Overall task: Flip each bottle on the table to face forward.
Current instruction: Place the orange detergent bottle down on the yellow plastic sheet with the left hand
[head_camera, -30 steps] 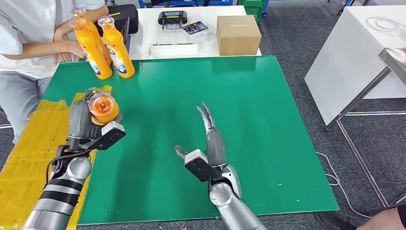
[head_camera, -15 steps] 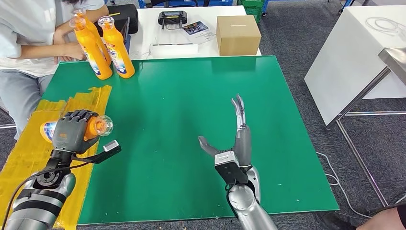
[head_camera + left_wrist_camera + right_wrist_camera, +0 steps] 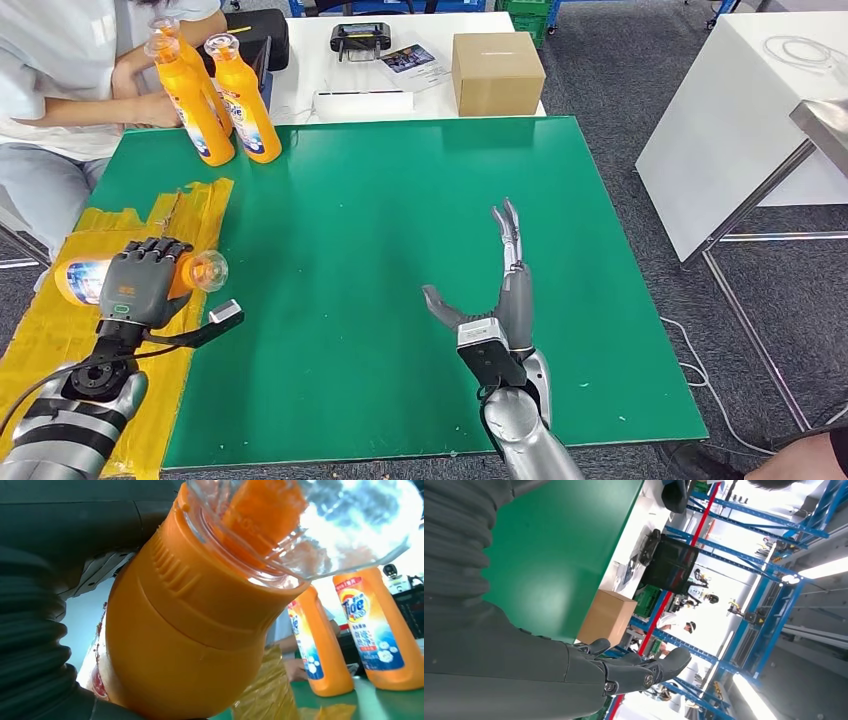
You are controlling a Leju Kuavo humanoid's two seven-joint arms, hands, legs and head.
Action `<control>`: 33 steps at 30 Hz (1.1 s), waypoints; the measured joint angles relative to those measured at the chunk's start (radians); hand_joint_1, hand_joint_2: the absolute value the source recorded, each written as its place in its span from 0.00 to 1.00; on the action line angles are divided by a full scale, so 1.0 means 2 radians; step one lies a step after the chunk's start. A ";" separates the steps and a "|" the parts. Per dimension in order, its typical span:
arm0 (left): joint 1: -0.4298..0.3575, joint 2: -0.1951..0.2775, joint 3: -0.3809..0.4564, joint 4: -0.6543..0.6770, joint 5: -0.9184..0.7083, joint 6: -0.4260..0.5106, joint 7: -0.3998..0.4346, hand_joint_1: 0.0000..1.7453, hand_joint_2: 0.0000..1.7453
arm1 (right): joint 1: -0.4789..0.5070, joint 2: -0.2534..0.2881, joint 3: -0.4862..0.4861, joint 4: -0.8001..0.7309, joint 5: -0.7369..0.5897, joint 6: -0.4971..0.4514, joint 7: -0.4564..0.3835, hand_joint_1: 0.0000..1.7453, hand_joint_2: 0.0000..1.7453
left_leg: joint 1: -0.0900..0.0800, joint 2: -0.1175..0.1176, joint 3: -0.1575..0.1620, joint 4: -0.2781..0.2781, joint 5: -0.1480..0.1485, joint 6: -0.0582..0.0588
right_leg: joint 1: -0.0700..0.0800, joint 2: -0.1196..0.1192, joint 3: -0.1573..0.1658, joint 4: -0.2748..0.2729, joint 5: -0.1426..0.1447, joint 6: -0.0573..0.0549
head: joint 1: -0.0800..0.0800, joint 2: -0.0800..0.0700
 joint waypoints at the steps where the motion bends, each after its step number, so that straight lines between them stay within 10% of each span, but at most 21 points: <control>1: 0.001 0.000 -0.001 0.002 -0.001 0.001 0.000 1.00 1.00 | 0.000 0.000 0.000 0.000 0.000 0.000 0.000 0.00 1.00 | 0.000 0.000 0.000 0.000 0.000 0.000 | 0.000 0.000 0.000 0.000 0.000 0.000 | 0.000 0.000; 29: -0.047 -0.015 -0.102 0.173 -0.003 0.026 -0.015 1.00 1.00 | -0.014 0.000 0.019 0.023 0.001 0.020 0.004 0.00 1.00 | 0.000 0.000 0.001 0.000 0.000 0.000 | 0.000 0.000 0.001 0.000 0.000 0.000 | 0.000 0.000; 30: -0.049 -0.016 -0.103 0.177 -0.003 0.026 -0.015 0.91 1.00 | -0.014 0.000 0.020 0.024 0.001 0.020 0.004 0.00 1.00 | 0.000 0.000 0.001 0.000 0.000 0.000 | 0.000 0.000 0.001 0.000 0.000 0.000 | 0.000 0.000; 33: -0.054 -0.018 -0.103 0.186 -0.003 0.027 -0.015 0.17 1.00 | -0.015 0.000 0.022 0.028 0.001 0.020 0.004 0.00 1.00 | 0.000 0.000 0.001 0.000 0.000 0.000 | 0.000 0.000 0.001 0.000 0.000 0.000 | 0.000 0.000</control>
